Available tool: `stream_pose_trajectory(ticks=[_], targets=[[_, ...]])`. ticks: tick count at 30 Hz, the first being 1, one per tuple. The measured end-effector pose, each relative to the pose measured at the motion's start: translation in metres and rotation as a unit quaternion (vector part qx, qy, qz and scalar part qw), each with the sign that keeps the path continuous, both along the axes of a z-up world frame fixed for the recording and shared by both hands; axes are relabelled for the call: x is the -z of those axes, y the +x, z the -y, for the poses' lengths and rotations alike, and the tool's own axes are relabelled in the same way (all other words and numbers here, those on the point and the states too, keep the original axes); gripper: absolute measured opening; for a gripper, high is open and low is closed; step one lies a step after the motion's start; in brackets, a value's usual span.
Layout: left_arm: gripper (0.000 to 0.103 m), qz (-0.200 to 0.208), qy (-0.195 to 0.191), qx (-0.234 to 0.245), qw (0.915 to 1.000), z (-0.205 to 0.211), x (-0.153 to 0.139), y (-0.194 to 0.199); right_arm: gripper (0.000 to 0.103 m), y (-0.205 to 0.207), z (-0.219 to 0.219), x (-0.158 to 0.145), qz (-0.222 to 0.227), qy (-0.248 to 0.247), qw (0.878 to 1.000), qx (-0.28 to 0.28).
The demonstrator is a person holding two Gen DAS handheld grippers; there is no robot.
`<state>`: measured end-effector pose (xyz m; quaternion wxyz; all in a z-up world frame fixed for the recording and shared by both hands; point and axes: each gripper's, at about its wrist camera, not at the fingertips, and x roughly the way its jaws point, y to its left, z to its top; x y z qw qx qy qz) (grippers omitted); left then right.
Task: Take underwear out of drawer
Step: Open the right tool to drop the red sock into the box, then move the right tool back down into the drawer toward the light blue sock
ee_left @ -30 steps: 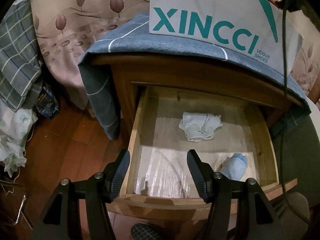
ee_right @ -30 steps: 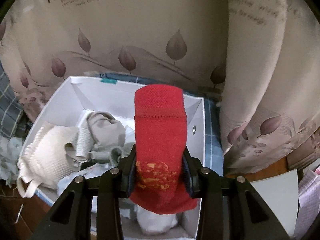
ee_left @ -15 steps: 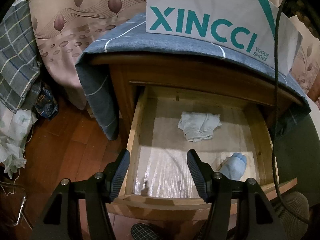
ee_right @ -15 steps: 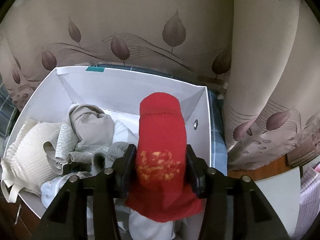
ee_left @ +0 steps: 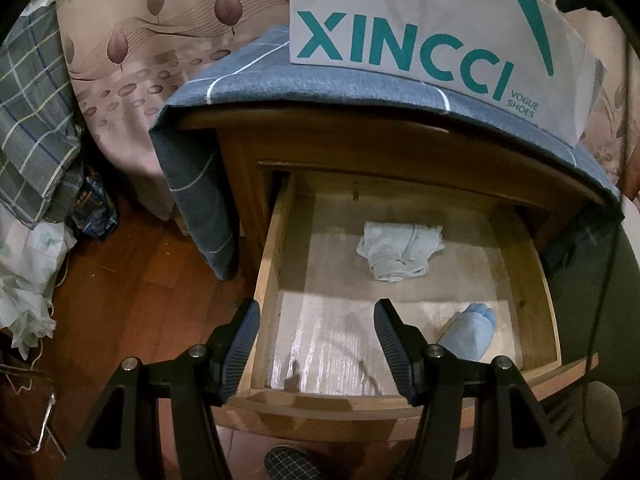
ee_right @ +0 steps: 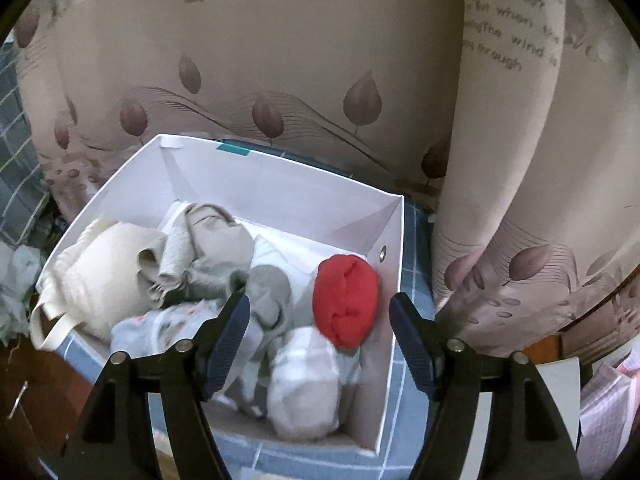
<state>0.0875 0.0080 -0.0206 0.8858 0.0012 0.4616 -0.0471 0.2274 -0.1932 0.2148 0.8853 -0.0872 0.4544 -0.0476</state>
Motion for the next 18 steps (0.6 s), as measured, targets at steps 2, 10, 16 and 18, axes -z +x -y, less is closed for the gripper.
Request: stream_pose_trajectory(ticks=[2,10,16,18], targets=[[0.061,-0.001,0.003,-0.001,1.0000,0.000,0.001,0.000,0.070,-0.011,-0.002,-0.005,-0.001,0.006,1.000,-0.006],[0.061,0.001,0.010,-0.003,0.9999,0.003,0.001,-0.001,0.070,-0.065,-0.011,-0.009,-0.027,0.037,0.999,-0.027],[0.061,-0.001,0.014,-0.003,0.9999,0.003,0.001,0.000,0.073,-0.102,-0.014,0.007,-0.056,0.053,0.996,-0.037],[0.061,0.000,0.014,-0.003,0.9999,0.003,0.001,0.000,0.073,-0.113,-0.016,0.019,-0.070,0.056,0.995,-0.040]])
